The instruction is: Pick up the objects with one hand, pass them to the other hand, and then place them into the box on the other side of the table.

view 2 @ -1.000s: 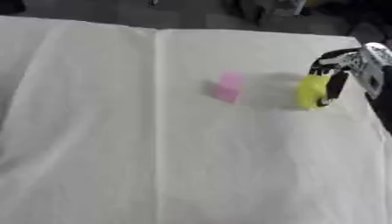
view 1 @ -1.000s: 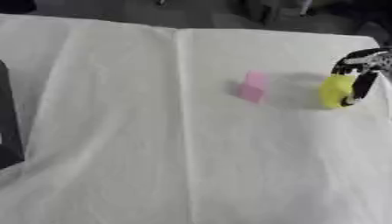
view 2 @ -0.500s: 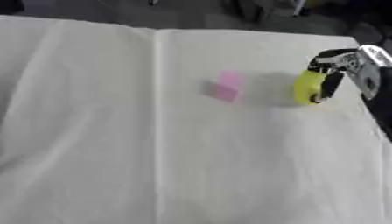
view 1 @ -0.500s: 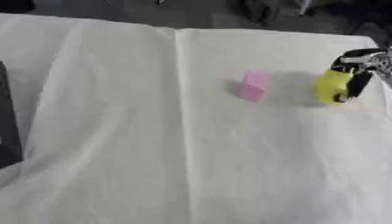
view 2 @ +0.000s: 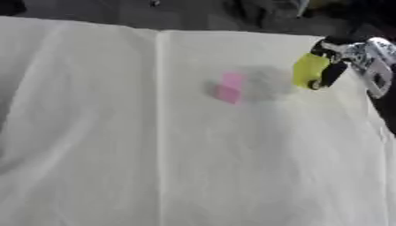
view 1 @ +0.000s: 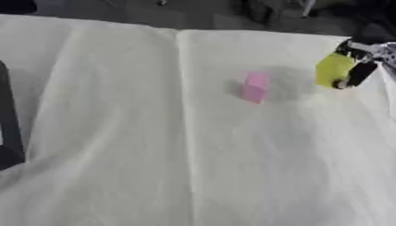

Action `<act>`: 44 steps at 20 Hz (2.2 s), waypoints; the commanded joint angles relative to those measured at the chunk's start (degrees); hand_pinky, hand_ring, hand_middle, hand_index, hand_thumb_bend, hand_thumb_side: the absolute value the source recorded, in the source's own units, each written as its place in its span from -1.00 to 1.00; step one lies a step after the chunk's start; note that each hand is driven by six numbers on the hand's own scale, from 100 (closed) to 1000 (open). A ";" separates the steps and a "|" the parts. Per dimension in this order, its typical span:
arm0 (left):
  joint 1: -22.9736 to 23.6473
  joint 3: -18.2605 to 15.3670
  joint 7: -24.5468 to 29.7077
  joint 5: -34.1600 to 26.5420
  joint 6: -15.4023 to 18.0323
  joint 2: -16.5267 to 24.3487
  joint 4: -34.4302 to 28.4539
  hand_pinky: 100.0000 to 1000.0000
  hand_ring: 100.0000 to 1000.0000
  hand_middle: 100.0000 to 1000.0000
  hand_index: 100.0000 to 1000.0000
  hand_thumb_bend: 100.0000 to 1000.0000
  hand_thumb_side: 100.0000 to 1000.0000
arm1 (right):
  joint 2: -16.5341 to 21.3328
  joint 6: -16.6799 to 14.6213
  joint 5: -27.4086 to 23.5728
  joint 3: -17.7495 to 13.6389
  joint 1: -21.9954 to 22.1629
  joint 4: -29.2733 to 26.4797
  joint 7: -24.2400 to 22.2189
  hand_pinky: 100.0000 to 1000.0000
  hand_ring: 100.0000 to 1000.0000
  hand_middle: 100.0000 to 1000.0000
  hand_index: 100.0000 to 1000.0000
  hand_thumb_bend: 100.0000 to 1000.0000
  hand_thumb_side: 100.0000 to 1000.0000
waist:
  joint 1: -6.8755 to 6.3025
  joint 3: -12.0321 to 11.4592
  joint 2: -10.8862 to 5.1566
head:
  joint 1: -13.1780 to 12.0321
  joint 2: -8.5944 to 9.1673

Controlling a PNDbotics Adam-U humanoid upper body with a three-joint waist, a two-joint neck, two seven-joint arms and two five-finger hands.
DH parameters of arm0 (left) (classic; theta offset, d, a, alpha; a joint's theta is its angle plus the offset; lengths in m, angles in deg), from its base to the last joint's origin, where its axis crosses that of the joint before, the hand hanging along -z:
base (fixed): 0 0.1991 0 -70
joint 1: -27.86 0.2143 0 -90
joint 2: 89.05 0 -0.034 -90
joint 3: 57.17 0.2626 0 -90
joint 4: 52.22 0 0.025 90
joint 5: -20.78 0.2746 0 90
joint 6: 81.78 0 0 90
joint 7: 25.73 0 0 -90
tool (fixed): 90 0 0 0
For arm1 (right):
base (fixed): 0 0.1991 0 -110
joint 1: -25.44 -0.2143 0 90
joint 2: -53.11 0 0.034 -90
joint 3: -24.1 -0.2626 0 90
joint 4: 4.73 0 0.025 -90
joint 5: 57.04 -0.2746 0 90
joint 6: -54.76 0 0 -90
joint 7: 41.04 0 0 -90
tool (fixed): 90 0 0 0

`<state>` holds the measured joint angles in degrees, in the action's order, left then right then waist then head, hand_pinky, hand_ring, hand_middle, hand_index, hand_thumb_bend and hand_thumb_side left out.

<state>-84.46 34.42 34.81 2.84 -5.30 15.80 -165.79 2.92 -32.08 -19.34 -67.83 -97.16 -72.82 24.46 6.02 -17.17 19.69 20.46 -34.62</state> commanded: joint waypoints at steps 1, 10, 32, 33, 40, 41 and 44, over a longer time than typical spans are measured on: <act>-0.45 -0.68 0.14 0.14 -0.22 2.19 -1.02 0.56 0.48 0.53 0.74 -0.62 0.71 | 3.07 2.77 -2.70 -1.91 1.60 -8.54 3.03 0.46 0.17 -0.40 -0.32 -0.40 -1.00 | -0.36 0.22 -1.72 | -0.70 0.17; -1.58 0.50 1.72 0.25 -1.43 4.58 -1.02 0.56 0.49 0.54 0.75 -0.62 0.71 | 1.53 9.85 -7.48 -0.83 8.15 -28.52 7.94 0.45 0.14 -0.40 -0.32 -0.42 -1.00 | -0.87 0.41 -1.89 | -2.88 0.44; -10.22 10.70 21.60 0.45 -14.08 8.57 -1.02 0.59 0.49 0.57 0.77 -0.62 0.77 | -5.23 12.38 -12.41 8.67 4.62 -46.50 19.11 0.45 0.07 -0.41 -0.35 -0.69 -1.00 | -1.71 0.30 -1.98 | -7.93 1.08; -10.26 10.94 22.34 0.31 -14.08 8.59 -1.02 0.59 0.49 0.57 0.78 -0.61 0.77 | -5.41 11.73 -13.03 8.86 4.58 -46.50 20.03 0.44 0.06 -0.41 -0.35 -0.74 -1.00 | -1.72 0.28 -1.94 | -8.13 1.13; -11.67 14.80 28.35 0.07 -15.57 9.17 -1.00 0.59 0.50 0.58 0.79 -0.60 0.79 | -7.36 6.14 -16.47 11.54 3.68 -46.50 24.04 0.42 0.05 -0.42 -0.36 -0.76 -1.00 | -1.90 0.27 -1.85 | -9.84 1.50; -11.98 15.41 29.14 0.22 -15.97 9.22 -0.94 0.59 0.50 0.58 0.79 -0.59 0.79 | -7.50 5.62 -16.62 11.93 3.53 -46.50 24.46 0.42 0.05 -0.42 -0.36 -0.80 -1.00 | -1.91 0.29 -1.86 | -10.10 1.53; -13.27 17.12 31.04 0.66 -17.56 9.05 -0.94 0.59 0.51 0.58 0.79 -0.56 0.82 | -7.81 4.18 -14.04 12.80 2.50 -46.50 25.88 0.41 0.04 -0.41 -0.35 -0.59 -1.00 | -2.00 0.35 -1.98 | -10.77 1.55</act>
<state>-96.82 51.38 65.05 3.15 -22.44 23.11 -165.81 -5.86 -27.11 -34.11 -54.77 -93.85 -118.27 49.82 4.45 -16.89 19.13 10.04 -33.66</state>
